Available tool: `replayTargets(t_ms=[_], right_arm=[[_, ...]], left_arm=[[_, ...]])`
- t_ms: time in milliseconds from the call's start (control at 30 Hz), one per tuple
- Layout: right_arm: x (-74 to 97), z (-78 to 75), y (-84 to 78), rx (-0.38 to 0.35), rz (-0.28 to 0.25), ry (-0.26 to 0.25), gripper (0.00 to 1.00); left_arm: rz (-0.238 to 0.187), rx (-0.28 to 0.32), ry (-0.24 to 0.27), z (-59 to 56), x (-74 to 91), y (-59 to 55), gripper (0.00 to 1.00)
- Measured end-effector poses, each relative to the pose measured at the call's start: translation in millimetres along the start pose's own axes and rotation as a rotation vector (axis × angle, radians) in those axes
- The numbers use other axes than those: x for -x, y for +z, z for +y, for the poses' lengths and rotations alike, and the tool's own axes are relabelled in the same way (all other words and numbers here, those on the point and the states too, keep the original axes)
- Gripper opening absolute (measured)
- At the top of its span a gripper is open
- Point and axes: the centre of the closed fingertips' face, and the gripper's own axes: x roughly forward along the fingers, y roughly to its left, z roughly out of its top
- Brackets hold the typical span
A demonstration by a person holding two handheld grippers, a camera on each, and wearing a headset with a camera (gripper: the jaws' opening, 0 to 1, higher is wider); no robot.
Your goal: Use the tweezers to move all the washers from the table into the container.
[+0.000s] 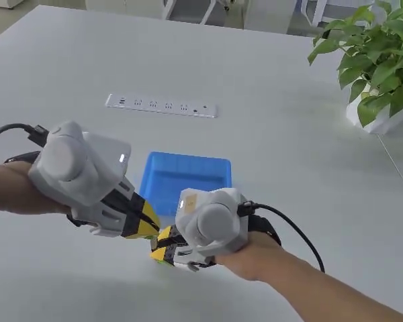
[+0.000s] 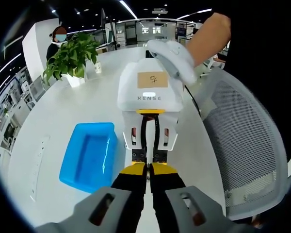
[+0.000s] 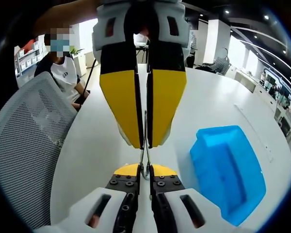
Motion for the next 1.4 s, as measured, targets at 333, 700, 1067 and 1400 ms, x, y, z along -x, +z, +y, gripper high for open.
replayTargets(t_ms=[333, 700, 1067, 1400], right_arm=[[0.9, 4.3, -0.2, 0.004, 0.010, 0.012, 0.08], [13.9, 4.7, 8.1, 0.020, 0.009, 0.009, 0.08], [38.6, -0.1, 33.3, 0.059, -0.015, 0.004, 0.08], [59.6, -13.3, 45.8, 0.071, -0.015, -0.003, 0.08]], left_arm=[[-0.028, 0.018, 0.032, 1.9, 8.5, 6.1, 0.16], [-0.092, 0.092, 0.083, 2.3, 21.2, 9.8, 0.27], [-0.187, 0.204, 0.165, 5.0, 37.6, 9.1, 0.50], [-0.265, 0.293, 0.243, 7.4, 50.6, 2.7, 0.65]])
